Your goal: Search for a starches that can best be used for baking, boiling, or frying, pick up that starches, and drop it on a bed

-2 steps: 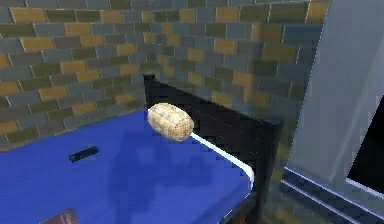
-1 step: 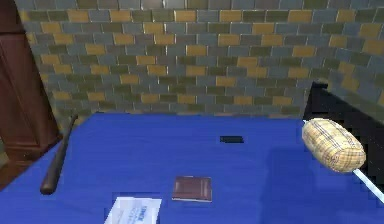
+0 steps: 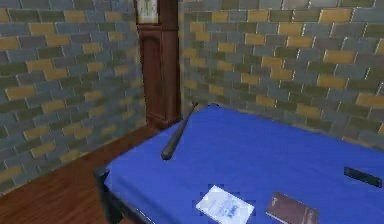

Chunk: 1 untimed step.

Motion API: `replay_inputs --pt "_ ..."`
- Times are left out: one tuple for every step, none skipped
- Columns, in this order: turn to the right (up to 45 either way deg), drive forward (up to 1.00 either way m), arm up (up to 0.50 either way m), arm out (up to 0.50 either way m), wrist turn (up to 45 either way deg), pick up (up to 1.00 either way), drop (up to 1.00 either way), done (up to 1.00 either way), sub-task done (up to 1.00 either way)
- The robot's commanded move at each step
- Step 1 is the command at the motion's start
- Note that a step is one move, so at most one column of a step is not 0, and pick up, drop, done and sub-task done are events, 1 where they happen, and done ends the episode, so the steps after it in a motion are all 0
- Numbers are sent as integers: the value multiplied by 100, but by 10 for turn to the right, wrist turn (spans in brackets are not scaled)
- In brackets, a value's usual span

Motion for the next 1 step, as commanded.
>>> replay_inputs --pt "450 0 0 0 0 0 0 0 0"
